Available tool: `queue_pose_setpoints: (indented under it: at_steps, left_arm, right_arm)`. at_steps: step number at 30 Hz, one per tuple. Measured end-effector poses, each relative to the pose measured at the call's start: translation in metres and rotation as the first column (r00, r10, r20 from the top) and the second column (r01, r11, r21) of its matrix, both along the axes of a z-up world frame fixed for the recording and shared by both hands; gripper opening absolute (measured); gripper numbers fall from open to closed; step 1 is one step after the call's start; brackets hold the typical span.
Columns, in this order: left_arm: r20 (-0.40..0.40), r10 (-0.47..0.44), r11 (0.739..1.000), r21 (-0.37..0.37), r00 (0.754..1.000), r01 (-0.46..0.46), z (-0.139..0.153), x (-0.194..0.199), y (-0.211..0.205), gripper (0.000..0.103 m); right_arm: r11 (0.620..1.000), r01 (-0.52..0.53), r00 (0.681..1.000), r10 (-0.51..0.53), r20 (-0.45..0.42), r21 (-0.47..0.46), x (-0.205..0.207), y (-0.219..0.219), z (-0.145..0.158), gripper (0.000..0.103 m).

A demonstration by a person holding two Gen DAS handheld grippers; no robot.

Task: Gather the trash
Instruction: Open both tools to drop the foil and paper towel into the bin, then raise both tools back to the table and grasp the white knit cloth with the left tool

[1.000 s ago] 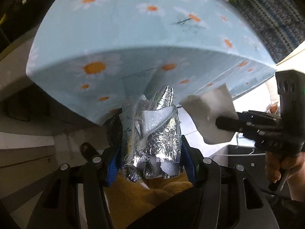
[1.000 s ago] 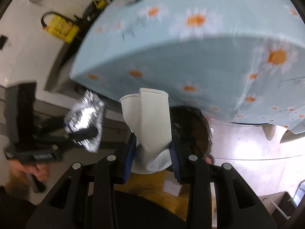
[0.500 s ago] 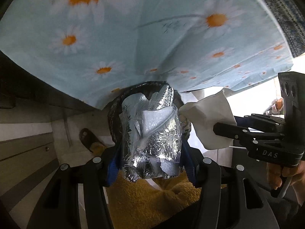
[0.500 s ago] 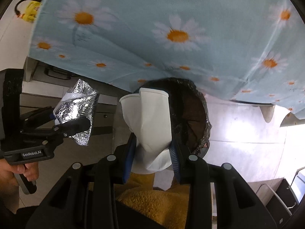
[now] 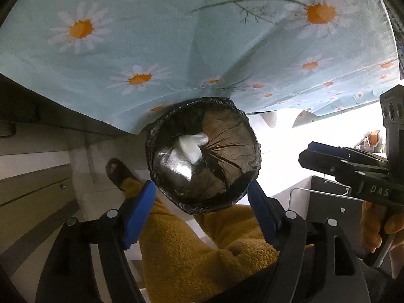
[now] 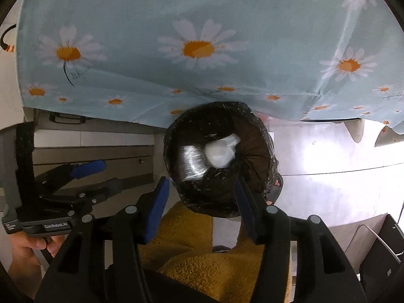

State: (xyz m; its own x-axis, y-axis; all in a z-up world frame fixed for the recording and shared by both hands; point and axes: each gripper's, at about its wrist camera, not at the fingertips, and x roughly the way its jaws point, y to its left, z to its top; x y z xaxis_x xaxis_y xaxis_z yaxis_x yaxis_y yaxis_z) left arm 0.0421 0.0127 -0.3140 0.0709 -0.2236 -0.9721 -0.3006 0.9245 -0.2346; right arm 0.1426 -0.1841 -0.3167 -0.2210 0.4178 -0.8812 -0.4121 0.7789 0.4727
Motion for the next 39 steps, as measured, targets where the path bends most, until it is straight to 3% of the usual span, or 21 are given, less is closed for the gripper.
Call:
queue_pose_setpoints:
  at_steps: [13, 18, 20, 23, 30, 33, 39]
  left_arm:
    - [0.055, -0.014, 0.999, 0.049, 0.998, 0.011, 0.039, 0.0, -0.006, 0.073]
    - [0.098, 0.013, 0.997, 0.073, 0.995, -0.02, 0.071, -0.004, -0.003, 0.073]
    - [0.125, 0.01, 0.996, 0.083, 0.992, -0.02, 0.087, -0.005, -0.003, 0.073]
    - [0.161, -0.022, 0.994, 0.11, 0.987, 0.004, 0.111, -0.003, -0.007, 0.08]
    - [0.281, -0.055, 0.985, 0.172, 0.958, 0.006, 0.176, 0.007, -0.01, 0.08]
    - [0.342, -0.033, 0.983, 0.183, 0.939, -0.032, 0.203, 0.014, -0.003, 0.08]
    - [0.426, -0.021, 0.979, 0.192, 0.905, -0.068, 0.24, 0.037, 0.006, 0.08]
  right_arm:
    - [0.997, 0.016, 0.999, -0.019, 0.039, 0.072, -0.002, -0.006, 0.034, 0.054]
    - [0.989, 0.008, 0.998, -0.019, 0.066, 0.151, -0.001, -0.009, 0.073, 0.057]
    - [0.984, -0.011, 0.992, -0.012, 0.127, 0.177, 0.0, -0.008, 0.096, 0.063]
    - [0.973, -0.024, 0.984, -0.018, 0.177, 0.23, 0.002, -0.01, 0.125, 0.065]
    - [0.933, 0.011, 0.967, -0.102, 0.234, 0.36, 0.018, -0.022, 0.179, 0.071]
    - [0.907, 0.05, 0.971, -0.142, 0.194, 0.417, 0.025, -0.026, 0.192, 0.073]
    - [0.88, 0.082, 0.956, -0.202, 0.211, 0.467, 0.045, -0.034, 0.221, 0.077]
